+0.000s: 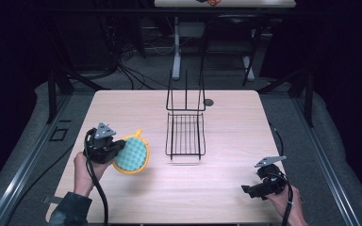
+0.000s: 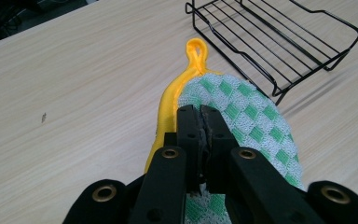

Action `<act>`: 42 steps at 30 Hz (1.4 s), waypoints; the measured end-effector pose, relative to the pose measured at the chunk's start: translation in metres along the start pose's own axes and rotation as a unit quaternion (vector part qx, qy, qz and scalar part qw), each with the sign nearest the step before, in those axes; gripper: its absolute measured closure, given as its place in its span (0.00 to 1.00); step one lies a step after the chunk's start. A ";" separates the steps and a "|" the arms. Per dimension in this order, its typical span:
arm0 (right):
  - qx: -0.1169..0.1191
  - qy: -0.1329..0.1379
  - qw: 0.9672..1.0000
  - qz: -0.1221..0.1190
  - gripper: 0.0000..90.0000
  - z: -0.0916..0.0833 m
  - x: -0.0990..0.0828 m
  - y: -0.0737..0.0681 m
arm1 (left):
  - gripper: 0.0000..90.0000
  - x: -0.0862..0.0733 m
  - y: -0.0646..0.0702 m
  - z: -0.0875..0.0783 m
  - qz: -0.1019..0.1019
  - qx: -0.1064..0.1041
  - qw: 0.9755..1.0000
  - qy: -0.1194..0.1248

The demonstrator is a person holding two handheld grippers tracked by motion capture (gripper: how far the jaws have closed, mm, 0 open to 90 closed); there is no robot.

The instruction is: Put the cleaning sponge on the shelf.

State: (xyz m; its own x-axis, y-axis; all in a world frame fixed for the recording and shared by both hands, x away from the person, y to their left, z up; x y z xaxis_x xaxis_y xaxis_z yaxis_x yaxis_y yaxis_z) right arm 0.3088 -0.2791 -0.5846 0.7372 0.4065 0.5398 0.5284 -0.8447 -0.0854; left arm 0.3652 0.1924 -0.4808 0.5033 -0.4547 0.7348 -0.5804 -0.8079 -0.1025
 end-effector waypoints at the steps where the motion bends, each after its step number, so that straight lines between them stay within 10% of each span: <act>1: 0.001 -0.001 1.000 0.001 0.07 0.000 0.000 0.000 | 0.97 0.002 0.001 0.002 0.002 -0.002 1.000 0.000; 42: 0.002 -0.001 1.000 -0.002 0.07 0.000 0.000 -0.001 | 0.98 0.043 0.031 0.024 0.037 -0.028 0.999 0.020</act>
State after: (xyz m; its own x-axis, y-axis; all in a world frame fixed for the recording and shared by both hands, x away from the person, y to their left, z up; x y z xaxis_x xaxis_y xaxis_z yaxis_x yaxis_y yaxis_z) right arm 0.3081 -0.2784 -0.5847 0.7353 0.4110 0.5389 0.5332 -0.8417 -0.0856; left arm 0.3841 0.1384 -0.4686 0.4328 -0.4957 0.7529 -0.6499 -0.7504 -0.1205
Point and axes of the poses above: each handheld gripper's, and its own axes: z roughly forward along the jaws, x roughly out of its top, y roughly to its right, the point moved 5 cm from there along z, roughly forward along the jaws, and after that the axes turned 3 degrees about z, right-handed, at the moved point
